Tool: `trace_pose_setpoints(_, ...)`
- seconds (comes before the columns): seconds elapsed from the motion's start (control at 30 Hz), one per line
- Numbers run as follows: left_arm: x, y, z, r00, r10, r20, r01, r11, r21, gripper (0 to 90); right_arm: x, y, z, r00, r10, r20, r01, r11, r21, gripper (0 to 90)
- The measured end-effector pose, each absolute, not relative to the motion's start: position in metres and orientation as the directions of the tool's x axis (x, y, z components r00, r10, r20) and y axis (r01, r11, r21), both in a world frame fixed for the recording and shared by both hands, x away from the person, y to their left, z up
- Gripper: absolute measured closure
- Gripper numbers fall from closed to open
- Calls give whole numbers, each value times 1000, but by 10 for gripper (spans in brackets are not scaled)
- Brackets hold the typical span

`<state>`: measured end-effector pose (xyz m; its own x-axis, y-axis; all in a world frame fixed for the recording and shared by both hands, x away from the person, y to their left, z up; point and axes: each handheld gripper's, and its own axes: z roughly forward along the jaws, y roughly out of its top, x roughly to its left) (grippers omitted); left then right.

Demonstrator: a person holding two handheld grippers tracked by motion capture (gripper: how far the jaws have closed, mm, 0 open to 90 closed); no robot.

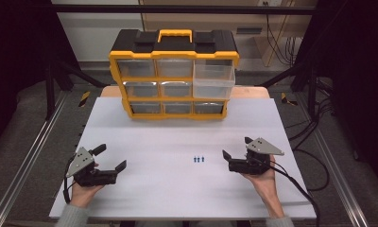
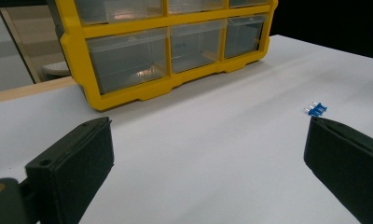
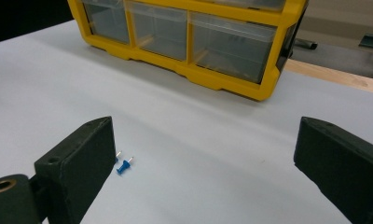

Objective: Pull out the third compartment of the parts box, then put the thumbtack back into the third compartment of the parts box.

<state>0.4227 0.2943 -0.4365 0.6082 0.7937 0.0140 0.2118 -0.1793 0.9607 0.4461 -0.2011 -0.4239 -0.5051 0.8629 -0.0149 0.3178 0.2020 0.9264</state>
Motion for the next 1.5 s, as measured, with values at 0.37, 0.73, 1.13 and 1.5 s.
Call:
trace_pose_setpoints(0.37,423,294,-437,608,794,14,213,-180,960,11,455,-171,-424,-530,846,-52,322,258,911,66)
trace_pose_setpoints(0.73,424,295,-437,607,795,13,216,-180,960,11,465,-152,-429,-544,838,-41,346,269,899,97)
trace_pose_setpoints(1.13,423,294,-438,606,795,14,218,-183,959,11,476,-139,-438,-544,839,1,405,261,876,155)
trace_pose_setpoints(1.5,423,295,-438,604,797,13,221,-184,958,11,481,-130,-456,-554,833,15,465,295,835,252)
